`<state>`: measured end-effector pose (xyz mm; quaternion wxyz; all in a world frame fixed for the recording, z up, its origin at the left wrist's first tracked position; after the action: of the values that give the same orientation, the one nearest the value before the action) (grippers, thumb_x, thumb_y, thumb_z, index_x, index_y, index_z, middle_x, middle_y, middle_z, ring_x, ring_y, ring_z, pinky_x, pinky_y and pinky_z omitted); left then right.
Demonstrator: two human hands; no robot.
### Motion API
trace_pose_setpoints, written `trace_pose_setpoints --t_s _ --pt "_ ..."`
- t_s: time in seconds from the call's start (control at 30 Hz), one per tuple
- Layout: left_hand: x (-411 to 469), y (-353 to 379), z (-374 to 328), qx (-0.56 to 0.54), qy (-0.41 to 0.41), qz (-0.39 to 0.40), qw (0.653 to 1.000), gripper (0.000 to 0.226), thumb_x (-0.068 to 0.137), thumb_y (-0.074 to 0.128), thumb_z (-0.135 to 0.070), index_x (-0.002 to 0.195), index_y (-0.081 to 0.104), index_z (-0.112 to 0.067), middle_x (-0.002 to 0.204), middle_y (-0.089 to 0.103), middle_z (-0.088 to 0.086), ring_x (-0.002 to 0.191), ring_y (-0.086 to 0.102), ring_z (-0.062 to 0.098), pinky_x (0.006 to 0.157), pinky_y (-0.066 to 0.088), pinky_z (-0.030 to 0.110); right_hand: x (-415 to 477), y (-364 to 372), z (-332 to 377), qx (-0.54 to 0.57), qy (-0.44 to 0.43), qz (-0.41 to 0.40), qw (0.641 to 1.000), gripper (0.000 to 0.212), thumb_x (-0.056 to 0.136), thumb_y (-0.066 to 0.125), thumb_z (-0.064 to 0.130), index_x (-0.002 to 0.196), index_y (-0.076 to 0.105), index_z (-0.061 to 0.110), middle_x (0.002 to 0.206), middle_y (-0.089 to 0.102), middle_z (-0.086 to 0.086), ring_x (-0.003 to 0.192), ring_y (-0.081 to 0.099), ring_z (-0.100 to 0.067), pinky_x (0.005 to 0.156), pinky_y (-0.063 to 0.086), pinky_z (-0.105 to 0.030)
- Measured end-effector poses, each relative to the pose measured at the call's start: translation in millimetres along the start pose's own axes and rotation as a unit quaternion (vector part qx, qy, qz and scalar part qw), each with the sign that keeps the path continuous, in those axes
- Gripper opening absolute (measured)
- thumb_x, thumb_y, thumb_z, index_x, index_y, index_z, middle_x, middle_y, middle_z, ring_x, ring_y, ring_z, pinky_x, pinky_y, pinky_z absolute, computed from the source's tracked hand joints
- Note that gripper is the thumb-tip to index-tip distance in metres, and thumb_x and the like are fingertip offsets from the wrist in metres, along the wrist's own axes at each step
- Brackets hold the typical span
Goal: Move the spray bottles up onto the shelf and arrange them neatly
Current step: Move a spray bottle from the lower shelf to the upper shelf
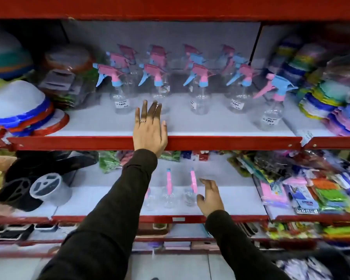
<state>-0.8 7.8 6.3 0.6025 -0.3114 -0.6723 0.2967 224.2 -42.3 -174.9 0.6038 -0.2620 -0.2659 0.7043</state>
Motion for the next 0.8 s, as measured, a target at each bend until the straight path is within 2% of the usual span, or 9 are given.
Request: trace_pose_setpoints --t_s 0.1,0.17,0.3,0.43,0.57,0.67,0.8 --pt "2 2 3 0.015 -0.011 -0.007 1.000 0.057 0.099 0.027 -0.030 0.151 0.035 -0.007 0.161 0.032 0.009 0.153 0.011 0.030 0.125 -0.002 0.044 6 14 -4 0.044 0.073 0.055 0.995 0.063 0.085 0.073 0.026 0.142 0.046 0.016 0.144 0.044 -0.004 0.133 0.048 -0.024 0.107 0.033 -0.021" --pt "1 5 1 0.023 -0.006 -0.008 1.000 0.058 0.099 0.028 -0.030 0.152 0.032 -0.007 0.161 0.030 0.009 0.154 0.009 0.031 0.124 -0.005 0.044 10 24 -4 0.042 0.100 0.073 0.991 0.067 0.083 0.076 0.031 0.141 0.047 0.014 0.142 0.045 -0.007 0.130 0.051 -0.027 0.108 0.038 -0.025" --pt "3 8 4 0.032 -0.008 -0.009 0.999 0.059 0.098 0.028 -0.031 0.153 0.031 -0.008 0.162 0.028 0.008 0.154 0.008 0.030 0.124 -0.003 0.045 18 37 -3 0.054 0.129 0.074 0.987 0.074 0.078 0.082 0.025 0.142 0.043 0.017 0.138 0.050 -0.009 0.123 0.055 -0.031 0.106 0.044 -0.033" --pt "3 7 3 0.039 -0.012 0.002 0.999 0.060 0.099 0.027 -0.032 0.154 0.029 -0.009 0.163 0.025 0.008 0.154 0.005 0.030 0.124 -0.003 0.046 23 40 -6 0.066 0.143 0.059 0.986 0.070 0.076 0.084 0.019 0.136 0.048 0.017 0.131 0.059 -0.012 0.118 0.060 -0.033 0.105 0.050 -0.041" --pt "3 6 2 0.043 -0.018 0.013 0.999 0.060 0.099 0.024 -0.033 0.154 0.027 -0.009 0.164 0.023 0.008 0.154 0.004 0.029 0.124 -0.005 0.045 15 32 -6 0.076 0.119 0.022 0.990 0.070 0.072 0.086 0.027 0.132 0.052 0.021 0.126 0.064 -0.007 0.114 0.062 -0.031 0.103 0.051 -0.043" --pt "1 2 0 0.036 -0.018 0.017 0.999 0.060 0.099 0.024 -0.033 0.154 0.029 -0.008 0.164 0.024 0.009 0.154 0.005 0.030 0.124 -0.001 0.046 4 16 -2 0.078 0.077 -0.007 0.994 0.069 0.067 0.087 0.032 0.128 0.055 0.025 0.122 0.063 -0.002 0.111 0.061 -0.027 0.100 0.053 -0.040" --pt "0 -2 -1 0.028 -0.020 0.023 0.999 0.060 0.099 0.024 -0.033 0.153 0.031 -0.007 0.163 0.027 0.010 0.154 0.007 0.030 0.124 -0.004 0.044 -12 -12 11 0.072 0.007 -0.053 0.996 0.069 0.059 0.085 0.040 0.122 0.060 0.026 0.116 0.062 0.002 0.104 0.060 -0.021 0.092 0.054 -0.036"
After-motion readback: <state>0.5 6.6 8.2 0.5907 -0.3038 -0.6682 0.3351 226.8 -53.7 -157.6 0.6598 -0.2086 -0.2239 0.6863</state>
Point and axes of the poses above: each hand's wrist, its own x-axis towards the middle knuckle, its own y-axis out of the palm, z = x × y, the point moved 1 cm from there along x, towards the middle knuckle
